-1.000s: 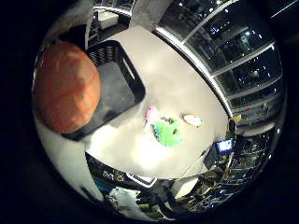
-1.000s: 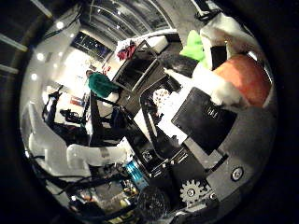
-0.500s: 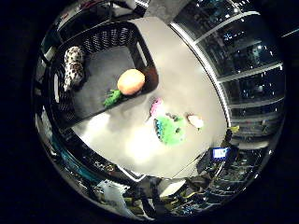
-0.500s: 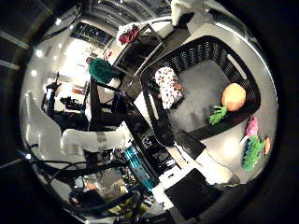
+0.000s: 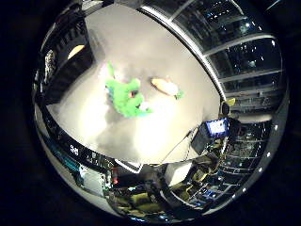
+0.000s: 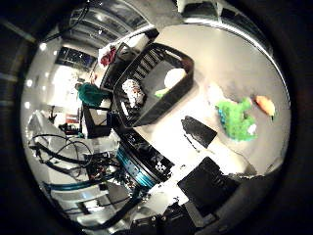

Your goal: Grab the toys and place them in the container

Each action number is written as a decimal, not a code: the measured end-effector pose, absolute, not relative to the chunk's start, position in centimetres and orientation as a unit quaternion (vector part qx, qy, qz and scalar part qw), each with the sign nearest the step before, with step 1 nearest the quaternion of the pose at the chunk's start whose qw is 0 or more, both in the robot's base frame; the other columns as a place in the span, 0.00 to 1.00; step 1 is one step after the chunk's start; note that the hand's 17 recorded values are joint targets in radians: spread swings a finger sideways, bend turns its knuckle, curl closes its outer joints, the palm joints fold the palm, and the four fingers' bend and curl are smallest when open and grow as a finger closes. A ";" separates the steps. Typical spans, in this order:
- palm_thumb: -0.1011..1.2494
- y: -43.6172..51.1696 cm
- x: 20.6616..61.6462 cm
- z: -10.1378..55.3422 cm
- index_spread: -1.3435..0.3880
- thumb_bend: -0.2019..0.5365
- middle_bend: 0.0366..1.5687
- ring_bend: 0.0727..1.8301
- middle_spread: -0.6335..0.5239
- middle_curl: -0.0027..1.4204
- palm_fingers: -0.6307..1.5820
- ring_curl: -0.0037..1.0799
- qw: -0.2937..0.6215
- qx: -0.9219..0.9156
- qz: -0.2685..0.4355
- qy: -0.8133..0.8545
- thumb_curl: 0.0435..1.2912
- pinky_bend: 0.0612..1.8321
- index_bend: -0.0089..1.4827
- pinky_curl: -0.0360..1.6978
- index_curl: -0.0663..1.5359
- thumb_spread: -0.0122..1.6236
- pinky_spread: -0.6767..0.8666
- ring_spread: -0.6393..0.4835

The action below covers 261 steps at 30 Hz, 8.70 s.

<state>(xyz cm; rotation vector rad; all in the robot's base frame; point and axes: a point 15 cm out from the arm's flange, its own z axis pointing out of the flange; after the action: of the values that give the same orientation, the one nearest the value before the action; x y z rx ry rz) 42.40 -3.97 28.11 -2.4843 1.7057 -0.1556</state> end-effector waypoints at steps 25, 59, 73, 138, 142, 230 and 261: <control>0.59 -13.3 39.6 11.4 0.61 0.24 0.18 0.17 0.53 0.24 0.40 0.21 -0.006 -0.766 0.091 0.636 0.25 0.17 0.11 0.19 0.21 0.64 0.69 0.64; 0.86 -14.2 47.9 9.7 0.52 0.26 0.67 0.66 0.33 0.53 0.79 0.57 0.036 -0.765 -0.053 0.641 0.34 0.65 0.55 0.41 0.39 0.52 0.25 0.33; 0.88 -17.5 46.1 18.2 0.59 0.25 0.85 0.76 0.38 0.63 0.70 0.75 0.061 -0.751 -0.125 0.646 0.46 0.71 0.77 0.64 0.60 0.49 0.32 0.33; 0.56 -18.2 48.0 6.9 0.60 0.24 0.14 0.21 0.60 0.23 0.39 0.24 0.009 -0.733 0.007 0.680 0.23 0.32 0.11 0.22 0.21 0.61 0.77 0.75; 0.56 -18.8 47.1 6.1 0.60 0.24 0.19 0.29 0.54 0.24 0.50 0.27 0.001 -0.730 0.020 0.683 0.23 0.30 0.13 0.21 0.22 0.61 0.73 0.64; 0.64 15.9 45.3 31.7 0.49 0.24 0.16 0.19 0.53 0.20 0.31 0.17 0.111 -0.863 -0.070 0.488 0.29 0.23 0.20 0.28 0.24 0.61 0.74 0.72; 0.73 -28.2 51.3 20.2 0.51 0.24 0.10 0.13 0.52 0.21 0.32 0.22 -0.101 -0.822 -0.145 0.542 0.31 0.20 0.11 0.22 0.21 0.59 0.69 0.67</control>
<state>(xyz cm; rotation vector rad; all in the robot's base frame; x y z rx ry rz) 51.34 -28.23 20.15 -2.7609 1.8217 -0.4878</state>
